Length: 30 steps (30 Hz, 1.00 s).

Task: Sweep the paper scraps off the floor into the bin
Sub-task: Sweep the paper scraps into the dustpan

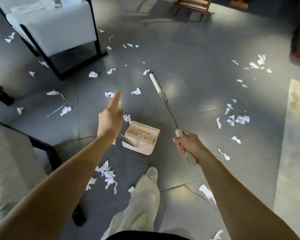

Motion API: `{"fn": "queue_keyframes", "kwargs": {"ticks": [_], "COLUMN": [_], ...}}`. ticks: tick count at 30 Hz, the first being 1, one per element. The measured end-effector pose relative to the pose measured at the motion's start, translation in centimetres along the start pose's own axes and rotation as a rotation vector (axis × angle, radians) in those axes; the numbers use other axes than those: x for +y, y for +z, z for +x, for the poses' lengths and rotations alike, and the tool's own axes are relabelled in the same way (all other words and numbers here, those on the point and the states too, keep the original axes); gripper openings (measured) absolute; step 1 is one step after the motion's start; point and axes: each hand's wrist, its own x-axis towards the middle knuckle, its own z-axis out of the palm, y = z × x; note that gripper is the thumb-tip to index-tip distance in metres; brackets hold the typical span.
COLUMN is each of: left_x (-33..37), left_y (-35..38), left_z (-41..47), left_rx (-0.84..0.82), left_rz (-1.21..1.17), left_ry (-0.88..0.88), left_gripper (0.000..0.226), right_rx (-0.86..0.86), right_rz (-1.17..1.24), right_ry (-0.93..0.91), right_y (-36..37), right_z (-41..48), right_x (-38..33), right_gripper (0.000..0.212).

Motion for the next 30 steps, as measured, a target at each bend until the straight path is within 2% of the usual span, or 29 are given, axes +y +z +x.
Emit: {"fn": "queue_keyframes", "kwargs": {"ticks": [7,12,15,18,23,30], "left_x": [8.4,13.3,16.1,19.5,24.3,25.4], "left_y": [6.9,12.2,15.8,18.5,20.8,23.4], "left_z": [21.1,37.4,47.5,57.1,71.4,95.6], "left_rx": [0.017,0.078,0.125,0.175,0.275,0.343], "left_rz": [-0.056,-0.008,0.037,-0.016,-0.06,-0.173], "left_ry": [-0.066,-0.089,-0.104,-0.123,-0.183,-0.196], "left_gripper": [0.059,0.06,0.053,0.059,0.066,0.064], "right_rx": [-0.03,-0.056,-0.081,-0.134,-0.172,-0.211], "right_rz": [-0.029,-0.096,-0.156,-0.197,-0.242,-0.326], "right_ry": [0.047,-0.008,-0.043,-0.048,-0.079,-0.129], "right_y": [-3.6,-5.4,-6.3,-7.1,-5.8,-0.4], "right_z": [17.2,31.2,40.3,48.0,58.4,75.1], "right_x": [-18.0,-30.8,-39.3,-48.9,-63.8,-82.7], "right_gripper": [0.032,0.02,0.018,0.018,0.021,0.014]}}
